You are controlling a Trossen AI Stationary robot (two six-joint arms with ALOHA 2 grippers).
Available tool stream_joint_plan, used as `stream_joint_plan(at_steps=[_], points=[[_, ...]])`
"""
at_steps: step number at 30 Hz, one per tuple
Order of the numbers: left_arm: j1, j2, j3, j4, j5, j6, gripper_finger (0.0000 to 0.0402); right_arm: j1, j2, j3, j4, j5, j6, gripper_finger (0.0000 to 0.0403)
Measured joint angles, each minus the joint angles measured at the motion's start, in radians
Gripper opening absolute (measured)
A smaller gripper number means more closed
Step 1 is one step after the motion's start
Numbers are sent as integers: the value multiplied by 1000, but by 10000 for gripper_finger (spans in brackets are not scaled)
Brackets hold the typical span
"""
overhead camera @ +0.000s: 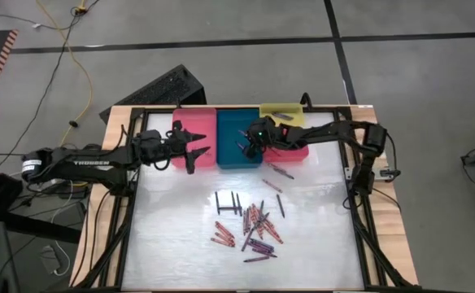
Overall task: Sort crayons
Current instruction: Put the violet crayon into the blue bin
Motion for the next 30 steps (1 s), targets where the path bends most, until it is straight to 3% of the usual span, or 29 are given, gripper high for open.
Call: stream_joint_plan(at_steps=[12, 18, 23, 30], points=[[97, 49, 0, 11, 79, -72, 204, 1, 70, 51, 1, -48, -8, 9], [97, 49, 0, 7, 80, -91, 204, 6, 70, 105, -58, -74, -20, 37], [97, 46, 0, 8, 133, -138, 204, 26, 53, 185, -198, -74, -30, 64], [53, 46, 0, 7, 266, -214, 204, 77, 6, 282, -442, -61, -30, 67]])
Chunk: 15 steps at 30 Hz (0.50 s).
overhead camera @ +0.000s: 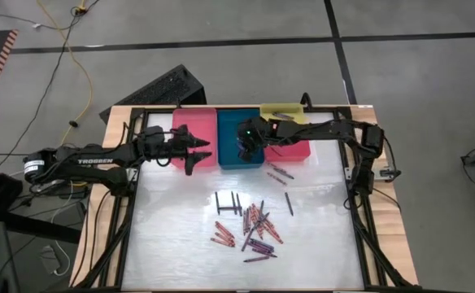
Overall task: Sort crayons
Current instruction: Put the violet crayon into the blue bin
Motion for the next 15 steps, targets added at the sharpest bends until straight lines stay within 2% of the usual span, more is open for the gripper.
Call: stream_joint_plan(at_steps=[3, 7, 11, 15], points=[[-57, 0, 0, 1, 54, -17, 204, 48, -44, 10, -51, 9, 25, 67], [-164, 0, 0, 0, 73, -25, 204, 142, -110, 12, -161, 92, 86, 67], [-274, 0, 0, -10, 20, -37, 204, 251, -157, 11, -351, 217, 221, 67], [-368, 0, 0, -17, -83, -38, 204, 363, -172, -9, -539, 311, 448, 67]])
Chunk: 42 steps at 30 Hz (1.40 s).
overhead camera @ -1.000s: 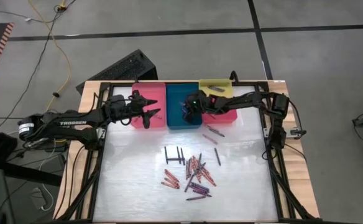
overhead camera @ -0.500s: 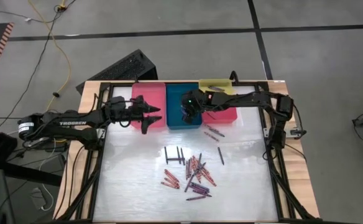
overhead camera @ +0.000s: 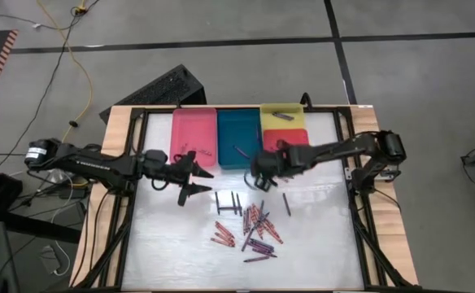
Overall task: Sort crayons
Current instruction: Put the violet crayon into the blue bin
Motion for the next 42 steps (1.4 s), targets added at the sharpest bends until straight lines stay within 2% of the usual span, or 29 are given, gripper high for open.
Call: stream_joint_plan(at_steps=[3, 7, 14, 17, 22, 27, 33, 42], points=[[-49, 0, 0, -2, -68, 0, 204, 79, 9, -37, -84, 24, 130, 67], [-89, 0, 0, -2, -98, -13, 204, 145, 14, -106, -85, 17, 244, 67], [-143, 0, 0, -13, -109, -12, 204, 216, 17, -170, 89, 35, 237, 67], [-148, 0, 0, -12, -133, 5, 204, 243, 20, -172, 153, 46, 140, 67], [-148, 0, 0, -11, -170, 10, 204, 261, 21, -172, 430, 45, -112, 67], [-148, 0, 0, -25, -186, 8, 204, 245, 21, -172, 625, -13, -299, 67], [-148, 0, 0, -43, -190, -22, 204, 227, 22, -172, 676, -84, -329, 67], [-148, 0, 0, -64, -192, -46, 204, 216, 22, -172, 728, -97, -443, 67]])
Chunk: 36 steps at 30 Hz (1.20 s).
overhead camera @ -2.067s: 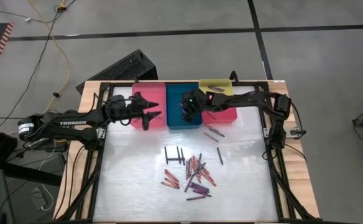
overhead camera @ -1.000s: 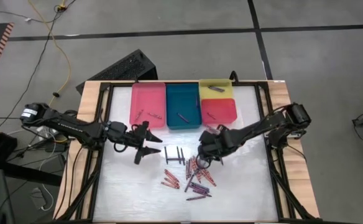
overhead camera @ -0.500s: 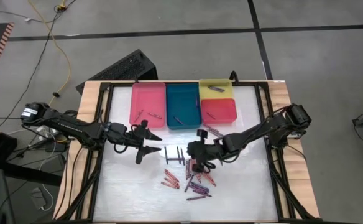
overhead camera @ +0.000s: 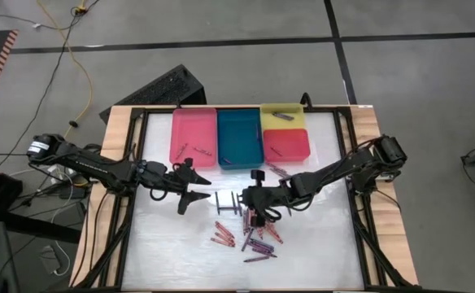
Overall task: Sort crayons
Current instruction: Put the violet crayon into the blue bin
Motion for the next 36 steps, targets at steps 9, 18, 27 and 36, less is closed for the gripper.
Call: stream_joint_plan(at_steps=[9, 18, 27, 36], points=[[-20, 0, 0, -7, -1, -77, 204, -61, 0, 0, 88, -100, -48, 67], [-93, 0, 0, -7, -119, -47, 204, -38, 178, 1, 146, -172, -40, 67], [-124, 0, -1, -34, -132, -79, 204, -53, 307, 84, 193, -202, -85, 67], [-151, 0, -1, -34, -171, -75, 204, -53, 311, 91, 155, -197, -49, 67]])
